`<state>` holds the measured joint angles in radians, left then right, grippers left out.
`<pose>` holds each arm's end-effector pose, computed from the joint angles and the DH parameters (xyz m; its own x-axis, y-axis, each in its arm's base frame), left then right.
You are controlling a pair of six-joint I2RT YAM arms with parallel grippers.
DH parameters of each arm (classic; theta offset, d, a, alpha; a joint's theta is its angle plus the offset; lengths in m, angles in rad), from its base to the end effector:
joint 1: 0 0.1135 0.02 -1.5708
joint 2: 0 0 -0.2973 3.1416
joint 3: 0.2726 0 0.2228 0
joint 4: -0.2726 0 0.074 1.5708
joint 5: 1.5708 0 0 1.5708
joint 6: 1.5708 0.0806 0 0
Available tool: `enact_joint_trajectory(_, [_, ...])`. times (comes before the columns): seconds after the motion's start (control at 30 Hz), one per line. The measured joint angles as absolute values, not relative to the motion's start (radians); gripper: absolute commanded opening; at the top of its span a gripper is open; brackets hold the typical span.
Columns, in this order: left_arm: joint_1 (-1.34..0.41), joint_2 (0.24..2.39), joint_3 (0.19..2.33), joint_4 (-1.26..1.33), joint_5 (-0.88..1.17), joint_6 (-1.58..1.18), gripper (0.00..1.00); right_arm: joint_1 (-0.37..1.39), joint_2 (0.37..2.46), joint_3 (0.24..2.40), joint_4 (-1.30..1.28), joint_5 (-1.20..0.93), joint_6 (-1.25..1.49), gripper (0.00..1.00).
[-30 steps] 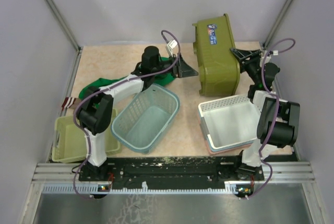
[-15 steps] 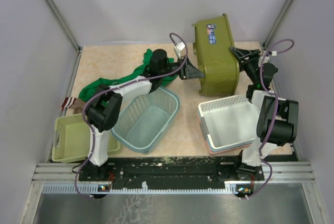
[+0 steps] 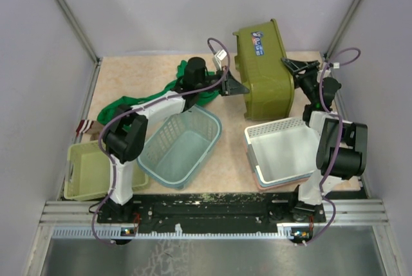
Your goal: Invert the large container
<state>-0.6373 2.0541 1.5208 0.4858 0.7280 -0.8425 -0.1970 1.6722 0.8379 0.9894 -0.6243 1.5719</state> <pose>0.3759 -0.3450 0.3130 -0.7556 -0.1338 -0.6413 0.6227 0.1572 -0.7665 0.3783 -0.0275 0.3121 -0.4077 0.9088 -0.0892 -0.1510 0.0292 0.9881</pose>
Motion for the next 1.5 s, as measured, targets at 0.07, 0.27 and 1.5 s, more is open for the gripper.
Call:
enact_joint_trajectory(0.07, [-0.637, 2.039, 1.54, 0.409, 0.706, -0.796, 0.0, -0.197, 1.67, 0.84, 0.966, -0.627, 1.553, 0.68])
enact_joint_trajectory(0.27, [-0.635, 1.991, 1.621, 0.157, 0.644, -0.652, 0.0, -0.194, 1.597, 0.902, 0.671, -0.611, 1.344, 0.7])
enact_joint_trajectory(1.5, [-0.625, 1.909, 1.657, 0.165, 0.63, -0.602, 0.0, -0.096, 1.528, 1.134, -0.239, -0.215, 0.735, 0.69])
